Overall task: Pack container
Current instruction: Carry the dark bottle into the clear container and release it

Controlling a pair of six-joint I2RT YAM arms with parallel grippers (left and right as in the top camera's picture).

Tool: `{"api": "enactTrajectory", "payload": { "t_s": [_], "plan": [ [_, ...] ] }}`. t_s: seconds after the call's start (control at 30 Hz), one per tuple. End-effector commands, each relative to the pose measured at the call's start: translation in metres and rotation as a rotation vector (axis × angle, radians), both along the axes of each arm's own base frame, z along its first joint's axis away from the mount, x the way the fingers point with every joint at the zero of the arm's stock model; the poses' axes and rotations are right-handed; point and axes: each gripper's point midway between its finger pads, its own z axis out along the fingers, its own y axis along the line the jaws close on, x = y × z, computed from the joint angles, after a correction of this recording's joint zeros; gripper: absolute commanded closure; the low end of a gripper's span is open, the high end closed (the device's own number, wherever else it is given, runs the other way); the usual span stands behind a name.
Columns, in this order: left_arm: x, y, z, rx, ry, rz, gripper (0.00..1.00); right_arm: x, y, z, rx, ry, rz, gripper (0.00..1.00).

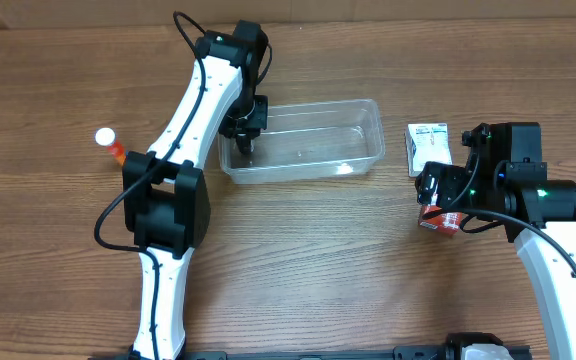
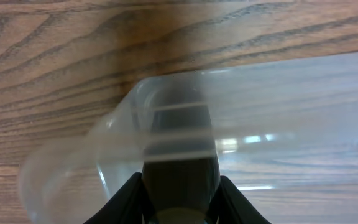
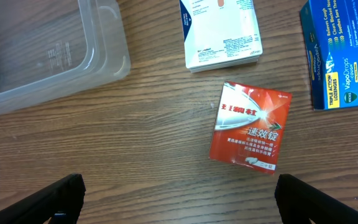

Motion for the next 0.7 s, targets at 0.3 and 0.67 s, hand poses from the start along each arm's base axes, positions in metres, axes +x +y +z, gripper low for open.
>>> {"api": "enactTrajectory", "payload": {
  "t_s": [0.3,0.67],
  "plan": [
    [0.003,0.011,0.003,0.009,-0.009,0.029,0.36,0.006,0.000,0.012,0.006,-0.037,0.002,0.00],
    [0.011,0.008,0.040,-0.010,-0.062,0.005,0.33,0.006,0.000,0.012,0.006,-0.037,0.002,0.00]
  ]
}}
